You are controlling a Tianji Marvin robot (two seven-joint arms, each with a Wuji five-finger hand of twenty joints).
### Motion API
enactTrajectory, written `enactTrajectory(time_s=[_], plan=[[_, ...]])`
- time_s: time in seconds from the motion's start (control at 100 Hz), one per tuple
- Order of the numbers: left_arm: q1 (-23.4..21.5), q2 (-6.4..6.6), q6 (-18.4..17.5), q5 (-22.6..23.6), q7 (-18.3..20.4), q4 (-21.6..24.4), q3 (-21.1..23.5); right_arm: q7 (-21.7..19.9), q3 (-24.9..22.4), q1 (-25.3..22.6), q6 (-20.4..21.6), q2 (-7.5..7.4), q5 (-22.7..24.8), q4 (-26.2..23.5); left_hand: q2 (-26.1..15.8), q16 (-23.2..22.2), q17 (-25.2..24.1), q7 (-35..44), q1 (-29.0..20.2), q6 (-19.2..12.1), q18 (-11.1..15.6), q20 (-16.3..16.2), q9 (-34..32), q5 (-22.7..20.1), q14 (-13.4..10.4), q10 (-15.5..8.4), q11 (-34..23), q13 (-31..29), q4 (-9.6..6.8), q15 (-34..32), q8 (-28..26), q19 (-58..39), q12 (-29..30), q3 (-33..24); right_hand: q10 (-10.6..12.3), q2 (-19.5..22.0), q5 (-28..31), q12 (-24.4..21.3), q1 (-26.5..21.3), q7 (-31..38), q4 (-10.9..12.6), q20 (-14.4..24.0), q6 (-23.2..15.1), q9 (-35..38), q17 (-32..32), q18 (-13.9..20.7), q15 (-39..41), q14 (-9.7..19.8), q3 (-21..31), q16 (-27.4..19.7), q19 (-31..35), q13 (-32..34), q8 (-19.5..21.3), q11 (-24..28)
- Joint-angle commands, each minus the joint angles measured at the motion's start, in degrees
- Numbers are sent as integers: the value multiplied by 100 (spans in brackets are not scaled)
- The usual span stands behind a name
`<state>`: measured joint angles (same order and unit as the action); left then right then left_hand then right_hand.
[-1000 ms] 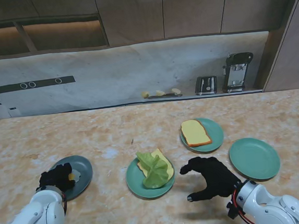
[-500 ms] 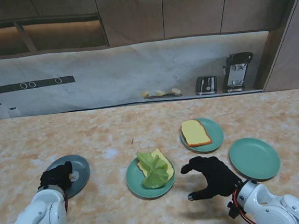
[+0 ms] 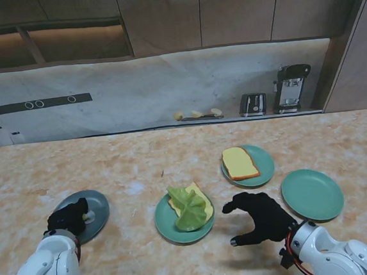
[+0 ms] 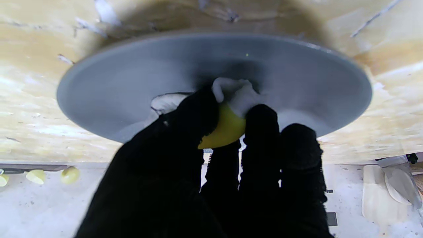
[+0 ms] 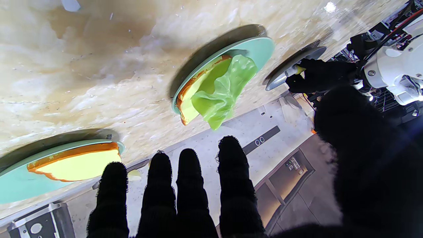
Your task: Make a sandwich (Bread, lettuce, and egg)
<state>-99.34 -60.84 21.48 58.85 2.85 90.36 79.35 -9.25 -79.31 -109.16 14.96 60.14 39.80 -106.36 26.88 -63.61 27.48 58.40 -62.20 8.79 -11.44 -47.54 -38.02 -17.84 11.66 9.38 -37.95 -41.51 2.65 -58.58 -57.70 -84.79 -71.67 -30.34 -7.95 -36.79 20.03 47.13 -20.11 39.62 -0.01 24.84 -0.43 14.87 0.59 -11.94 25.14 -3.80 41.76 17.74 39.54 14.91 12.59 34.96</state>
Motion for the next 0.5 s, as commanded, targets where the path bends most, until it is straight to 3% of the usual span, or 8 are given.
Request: enactTrajectory(time_s=[0.0,0.49], plan=[[-136,-27,-24,-26,32,117,53,-53,22,-56,-11,23,-6,-7,261,77,157,277,-423,10,-48,2,-365,-115,-101,-119,-344,-157,23,-40,57,-88,-76,-83,33,138,23,-2939,75,-58,-9,77,-71,65,40,-25,41,61,-70,-24,-101,41,53,11],[-599,-131,-363,-290,-247,987,515,116,43,-48,86,46,21,54,321,330,577,421,-468,109,-148,267,-543,-268,-79,-15,-230,-398,24,147,267,148,9,-39,31,177,17,-2932,89,-34,-19,38,-67,50,39,-9,55,65,-69,-17,-119,34,64,32]])
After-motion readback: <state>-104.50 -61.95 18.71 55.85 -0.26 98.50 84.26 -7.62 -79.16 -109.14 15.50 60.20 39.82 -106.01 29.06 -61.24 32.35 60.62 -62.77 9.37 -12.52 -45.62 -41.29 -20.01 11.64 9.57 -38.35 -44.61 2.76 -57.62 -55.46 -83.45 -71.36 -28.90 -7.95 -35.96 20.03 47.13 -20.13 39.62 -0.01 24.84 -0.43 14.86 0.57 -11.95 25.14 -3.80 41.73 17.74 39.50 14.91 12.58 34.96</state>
